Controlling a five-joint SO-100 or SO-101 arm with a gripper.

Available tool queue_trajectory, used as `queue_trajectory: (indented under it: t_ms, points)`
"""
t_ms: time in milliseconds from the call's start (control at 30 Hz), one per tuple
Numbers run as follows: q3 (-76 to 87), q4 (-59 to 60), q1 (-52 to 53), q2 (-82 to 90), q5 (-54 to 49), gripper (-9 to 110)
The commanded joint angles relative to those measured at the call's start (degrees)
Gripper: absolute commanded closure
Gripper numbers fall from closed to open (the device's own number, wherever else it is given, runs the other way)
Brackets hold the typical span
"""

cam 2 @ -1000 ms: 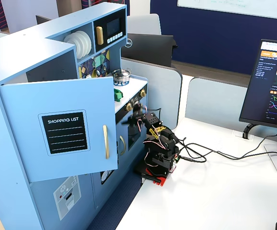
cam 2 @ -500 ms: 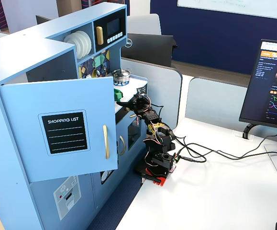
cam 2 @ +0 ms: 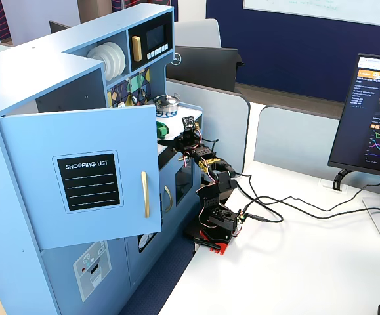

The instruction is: Pick up the lid from the counter and put it on the green recipient

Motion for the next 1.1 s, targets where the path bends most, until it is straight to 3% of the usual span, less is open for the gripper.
queue_trajectory:
  t_ms: [0, 600, 1067]
  points:
    - [-8.3, -2.2, -1.6, -3.3, 1.1, 48]
    - [-24.5, -3.5, -4.7, -20.1, 3.1, 53]
    - [-26.0, -3.5, -7.4, -24.0, 2.5, 57]
